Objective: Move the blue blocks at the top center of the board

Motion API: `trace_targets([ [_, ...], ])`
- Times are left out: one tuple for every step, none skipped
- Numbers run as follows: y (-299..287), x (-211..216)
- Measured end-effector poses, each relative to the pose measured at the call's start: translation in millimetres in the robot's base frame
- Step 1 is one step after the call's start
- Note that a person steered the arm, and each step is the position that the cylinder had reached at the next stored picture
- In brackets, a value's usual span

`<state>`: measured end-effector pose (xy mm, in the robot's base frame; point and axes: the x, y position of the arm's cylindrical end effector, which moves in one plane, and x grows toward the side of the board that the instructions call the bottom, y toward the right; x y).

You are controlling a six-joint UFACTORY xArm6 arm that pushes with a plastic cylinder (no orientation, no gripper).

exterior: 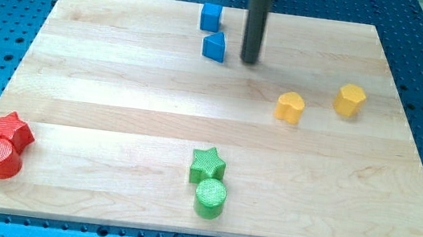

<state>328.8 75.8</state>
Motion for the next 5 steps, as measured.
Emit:
trace_targets([
  [-54.3, 9.0],
  [-69.5, -18.4],
  [-74.4, -34.7],
  [-72.2, 20.1],
  [-121.8, -1.3],
])
